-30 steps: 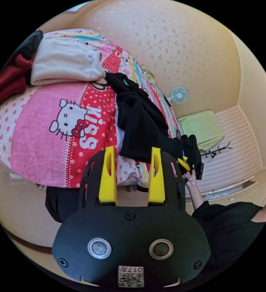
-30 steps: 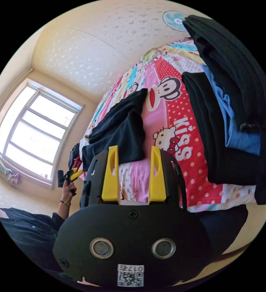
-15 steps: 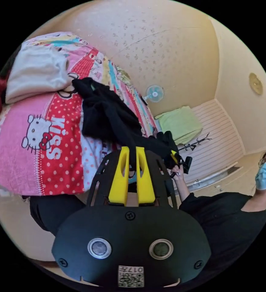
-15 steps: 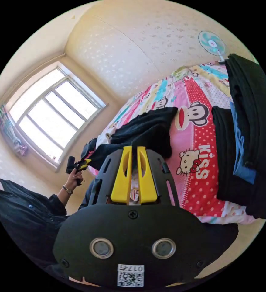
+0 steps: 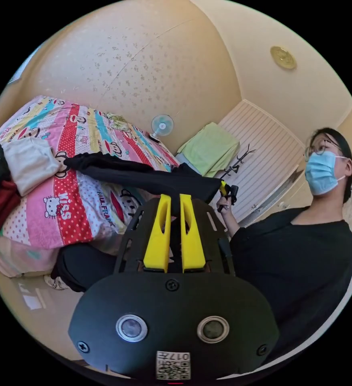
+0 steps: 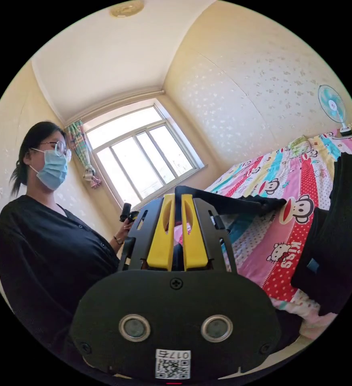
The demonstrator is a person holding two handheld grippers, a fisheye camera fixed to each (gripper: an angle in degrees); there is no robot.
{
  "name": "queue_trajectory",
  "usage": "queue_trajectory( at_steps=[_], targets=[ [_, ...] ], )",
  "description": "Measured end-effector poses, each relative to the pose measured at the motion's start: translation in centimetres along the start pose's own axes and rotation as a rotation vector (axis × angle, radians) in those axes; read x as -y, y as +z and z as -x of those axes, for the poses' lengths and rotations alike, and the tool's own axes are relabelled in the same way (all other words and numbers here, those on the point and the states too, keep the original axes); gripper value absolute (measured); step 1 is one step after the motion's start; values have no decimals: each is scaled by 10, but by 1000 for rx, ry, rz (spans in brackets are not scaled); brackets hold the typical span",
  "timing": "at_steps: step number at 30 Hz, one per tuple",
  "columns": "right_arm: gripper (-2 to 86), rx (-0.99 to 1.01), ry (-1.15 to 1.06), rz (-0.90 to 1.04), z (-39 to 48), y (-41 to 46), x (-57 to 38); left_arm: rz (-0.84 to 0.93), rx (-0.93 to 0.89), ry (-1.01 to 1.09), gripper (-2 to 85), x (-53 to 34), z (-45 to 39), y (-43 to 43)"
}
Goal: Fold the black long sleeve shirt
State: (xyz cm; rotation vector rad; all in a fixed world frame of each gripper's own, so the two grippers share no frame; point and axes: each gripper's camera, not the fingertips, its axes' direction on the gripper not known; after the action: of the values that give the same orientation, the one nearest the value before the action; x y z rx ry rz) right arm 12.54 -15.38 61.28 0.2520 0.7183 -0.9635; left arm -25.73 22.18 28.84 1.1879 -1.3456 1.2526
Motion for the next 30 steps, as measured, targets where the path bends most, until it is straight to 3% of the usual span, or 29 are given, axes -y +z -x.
queue_trajectory(
  at_steps=[4, 8, 14, 20, 25, 28, 30],
  targets=[
    [29, 43, -104, 0, 35, -15, -24, 20, -87, -116, 42, -34, 5, 0],
    [30, -212, 85, 190, -5, 31, -15, 47, -81, -275, 42, -31, 53, 31],
    [37, -265, 167, 153, -116, 128, 61, -94, -153, -406, 44, 69, 151, 69],
    [90, -374, 393, 205, -247, 237, 133, -15, 77, -401, 121, 182, 245, 134],
    [111, -486, 364, 257, -225, 286, 92, -70, 112, -462, 128, 112, 272, 162],
    [87, -643, 237, 390, -194, 321, 29, -25, 244, -551, 144, 45, 273, 178],
    [60, -855, 148, 590, -194, 350, -32, -43, 293, -631, 158, 6, 272, 183]
  ],
)
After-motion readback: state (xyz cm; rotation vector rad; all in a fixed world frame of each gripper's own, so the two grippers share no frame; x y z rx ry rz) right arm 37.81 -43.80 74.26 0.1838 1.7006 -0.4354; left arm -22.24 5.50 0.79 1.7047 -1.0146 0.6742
